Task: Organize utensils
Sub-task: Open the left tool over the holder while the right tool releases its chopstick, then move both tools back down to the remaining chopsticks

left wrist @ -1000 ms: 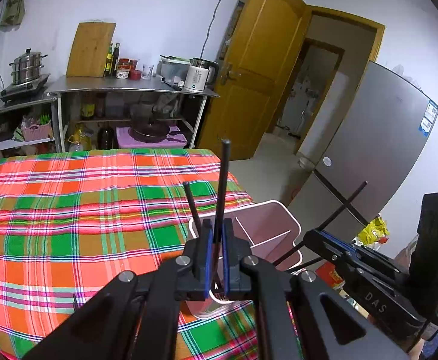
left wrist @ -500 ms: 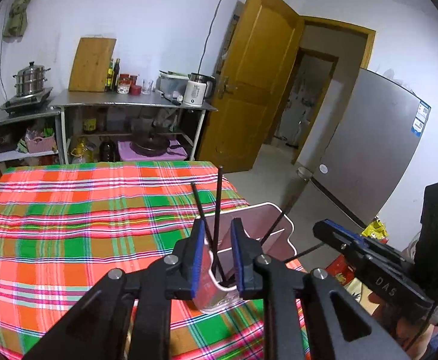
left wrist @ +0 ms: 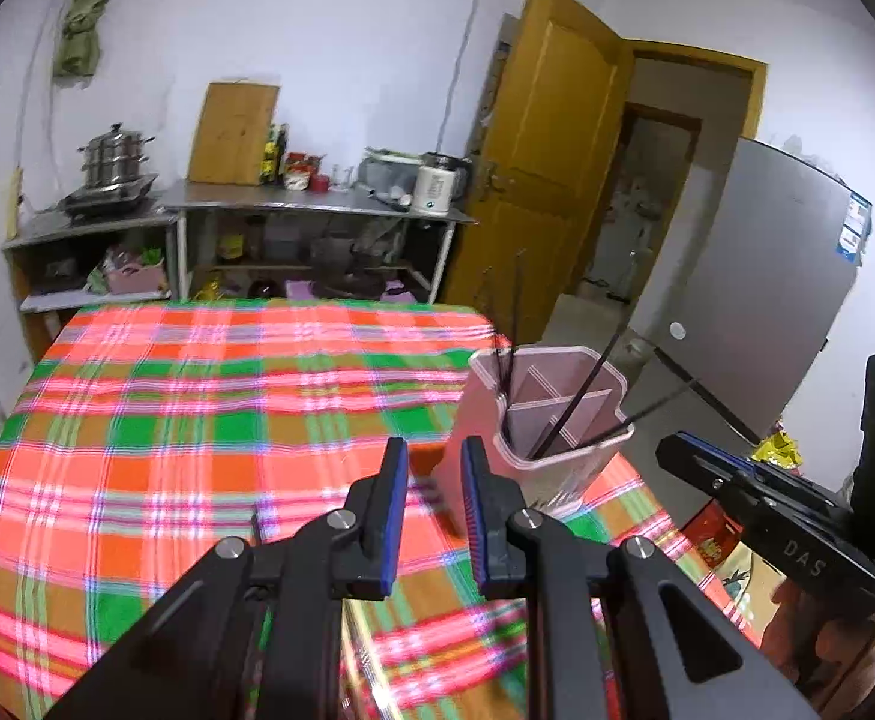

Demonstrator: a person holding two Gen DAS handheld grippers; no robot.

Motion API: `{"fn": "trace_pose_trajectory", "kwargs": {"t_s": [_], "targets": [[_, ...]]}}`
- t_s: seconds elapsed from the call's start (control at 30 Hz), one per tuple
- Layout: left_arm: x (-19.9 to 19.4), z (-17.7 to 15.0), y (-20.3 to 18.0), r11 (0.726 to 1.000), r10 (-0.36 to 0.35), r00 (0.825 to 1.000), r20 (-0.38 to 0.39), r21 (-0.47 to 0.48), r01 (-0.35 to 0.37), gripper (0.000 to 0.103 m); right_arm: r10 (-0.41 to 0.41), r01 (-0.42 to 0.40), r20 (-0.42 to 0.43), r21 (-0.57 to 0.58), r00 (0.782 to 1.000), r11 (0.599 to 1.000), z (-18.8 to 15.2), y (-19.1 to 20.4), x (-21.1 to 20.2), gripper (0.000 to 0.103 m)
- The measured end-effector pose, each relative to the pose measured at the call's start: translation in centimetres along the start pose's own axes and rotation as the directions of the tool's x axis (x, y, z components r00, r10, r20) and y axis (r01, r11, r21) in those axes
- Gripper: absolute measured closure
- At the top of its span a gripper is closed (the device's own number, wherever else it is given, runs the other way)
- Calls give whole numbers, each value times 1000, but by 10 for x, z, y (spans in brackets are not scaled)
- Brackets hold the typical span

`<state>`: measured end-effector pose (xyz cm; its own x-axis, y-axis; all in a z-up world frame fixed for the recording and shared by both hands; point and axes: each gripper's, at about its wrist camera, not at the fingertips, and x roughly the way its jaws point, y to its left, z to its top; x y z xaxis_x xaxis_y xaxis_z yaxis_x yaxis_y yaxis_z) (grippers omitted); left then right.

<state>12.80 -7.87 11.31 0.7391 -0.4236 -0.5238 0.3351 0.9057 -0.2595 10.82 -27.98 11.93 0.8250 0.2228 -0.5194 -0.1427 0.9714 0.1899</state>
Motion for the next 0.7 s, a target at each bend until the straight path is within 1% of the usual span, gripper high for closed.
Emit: {"fn": "trace_pose_trajectory", "kwargs": {"t_s": [0.2,0.33,0.53,0.7], "targets": [[-12,-35,31,997,67,997,-26,-25,-68,84,49,-49,-53,8,997,999,-27,16,10,92],[-16,-54,50,994,96,994,-55,-47,-98,84,83,-82,-92,14,992,996,-41,24,21,92],[-12,-78,71,988,117,988,-104,-94,-126,84,109,-109,-151,9,982,994,-57,36,38,92],[4,-94,82,984,120,980,-158,-116,-139,84,116,-117,-196,9,974,993,-68,41,54,92]]}}
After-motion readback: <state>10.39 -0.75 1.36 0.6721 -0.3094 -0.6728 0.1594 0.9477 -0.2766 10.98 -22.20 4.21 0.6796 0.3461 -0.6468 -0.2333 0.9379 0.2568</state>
